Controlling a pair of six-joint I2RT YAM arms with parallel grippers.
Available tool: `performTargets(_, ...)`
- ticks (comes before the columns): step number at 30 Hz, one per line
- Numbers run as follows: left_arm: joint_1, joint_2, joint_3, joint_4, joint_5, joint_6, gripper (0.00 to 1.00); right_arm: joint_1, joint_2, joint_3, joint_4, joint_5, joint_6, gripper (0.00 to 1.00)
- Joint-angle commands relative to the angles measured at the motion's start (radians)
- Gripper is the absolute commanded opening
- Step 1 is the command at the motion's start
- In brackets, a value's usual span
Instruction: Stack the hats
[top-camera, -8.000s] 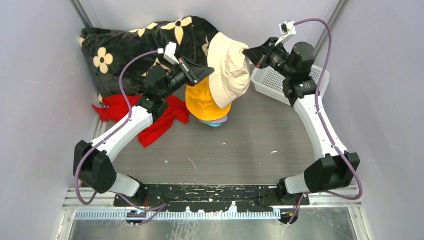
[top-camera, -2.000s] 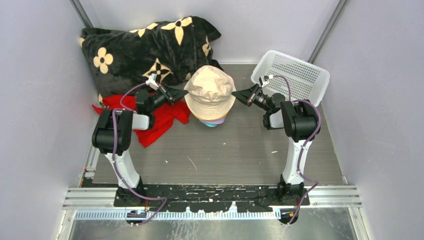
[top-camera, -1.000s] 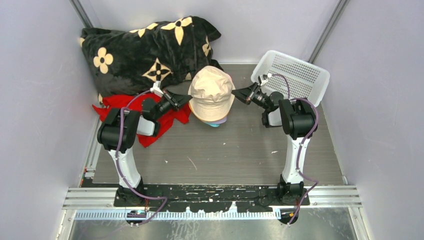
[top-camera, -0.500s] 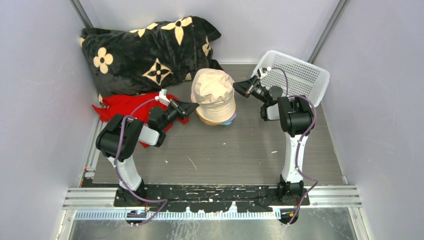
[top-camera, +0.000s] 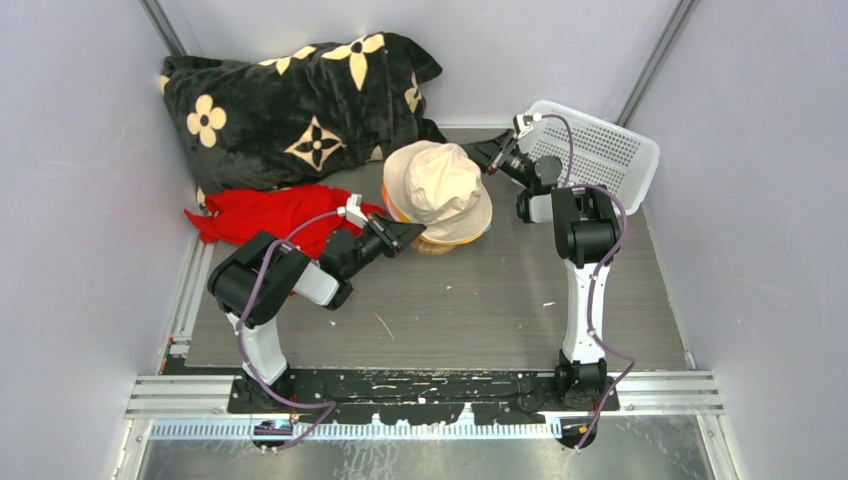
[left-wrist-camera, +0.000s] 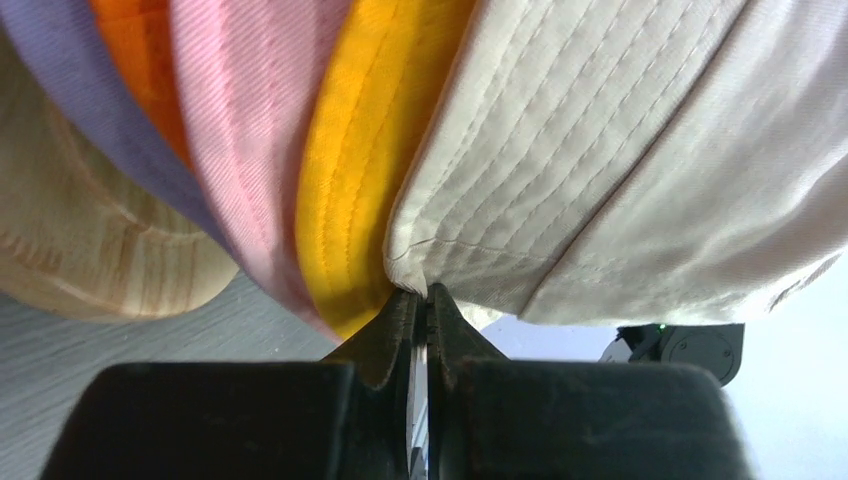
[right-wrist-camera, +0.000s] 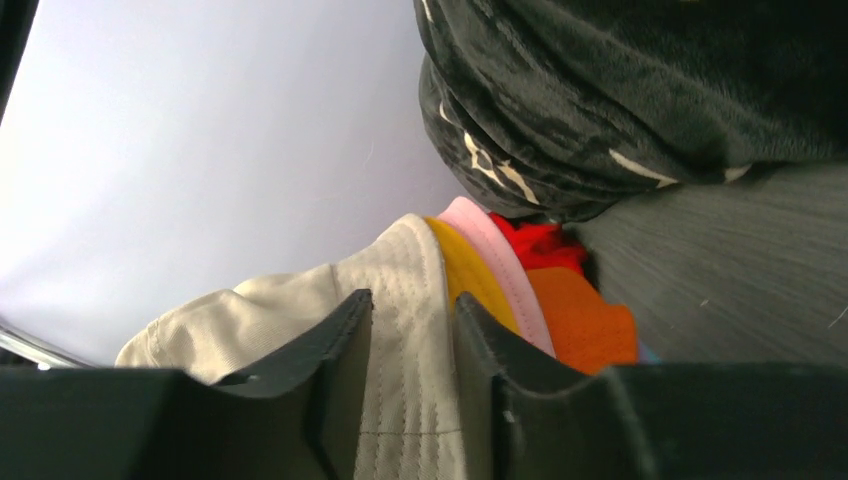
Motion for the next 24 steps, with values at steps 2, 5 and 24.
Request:
performTargets(2,-0.020,-0.089,-0.102,-0.090,-0.089,0.074,0.09,-0.023,-0.041,0.047,0.051,0.021,-0.021,0.48)
performTargets(5,-0.020,-0.242,-0.140,-0.282,-0.143,0.154,0.15,-0.058,-0.058,0.056,0.043,0.025,-0.021,0.53)
performTargets(24,0.171,-0.858,0.100,-0.932,-0.143,0.518,0.68,-0.184,-0.298,-0.187,0.099,0.028,-0.028,0.59)
